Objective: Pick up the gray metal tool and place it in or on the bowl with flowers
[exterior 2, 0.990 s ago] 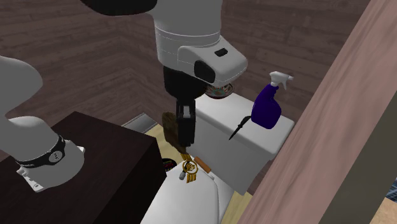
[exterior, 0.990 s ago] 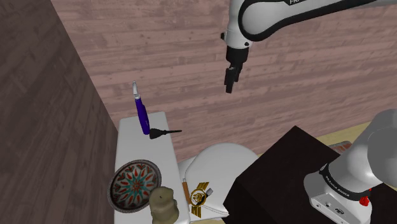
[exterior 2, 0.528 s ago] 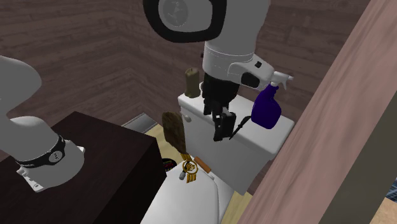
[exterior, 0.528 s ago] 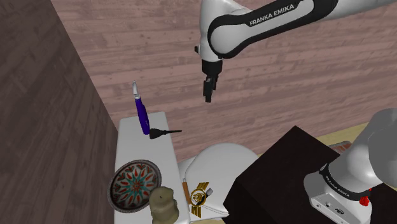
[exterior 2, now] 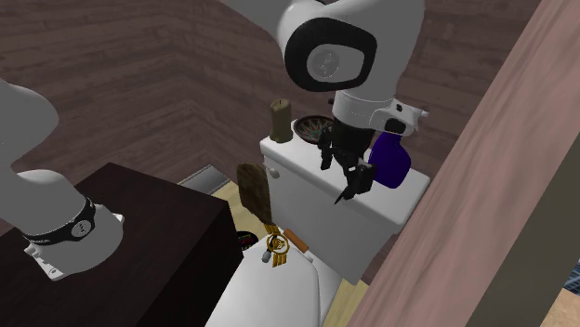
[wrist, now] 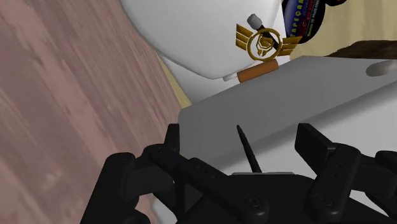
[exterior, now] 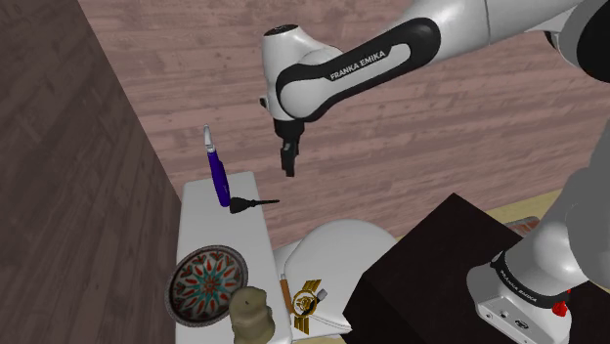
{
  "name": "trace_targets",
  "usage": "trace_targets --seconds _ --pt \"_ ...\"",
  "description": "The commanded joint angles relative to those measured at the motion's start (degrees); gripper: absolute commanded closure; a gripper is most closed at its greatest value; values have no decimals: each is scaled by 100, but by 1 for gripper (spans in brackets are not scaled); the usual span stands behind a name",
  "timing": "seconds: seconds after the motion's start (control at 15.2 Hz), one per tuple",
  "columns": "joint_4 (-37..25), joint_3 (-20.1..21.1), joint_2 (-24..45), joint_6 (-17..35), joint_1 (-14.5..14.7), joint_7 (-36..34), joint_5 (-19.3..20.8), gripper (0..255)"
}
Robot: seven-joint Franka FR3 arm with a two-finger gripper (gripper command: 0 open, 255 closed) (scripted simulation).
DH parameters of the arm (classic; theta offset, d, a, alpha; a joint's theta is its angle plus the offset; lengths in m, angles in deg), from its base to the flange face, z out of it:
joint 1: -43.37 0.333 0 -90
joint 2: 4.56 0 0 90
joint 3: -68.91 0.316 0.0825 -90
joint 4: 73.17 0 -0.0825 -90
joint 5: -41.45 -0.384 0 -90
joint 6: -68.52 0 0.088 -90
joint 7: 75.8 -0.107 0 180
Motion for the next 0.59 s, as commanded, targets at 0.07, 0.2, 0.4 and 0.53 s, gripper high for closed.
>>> trace_targets --seconds 0.07,0.2,0.4,0.53 --pt "-574 81 612 26 171 104 160 0" --pt "-951 129 988 14 300 169 267 0" --pt "-1558 189 1561 -37 508 276 426 0" --pt "-1995 223 1951 -95 657 357 530 0"
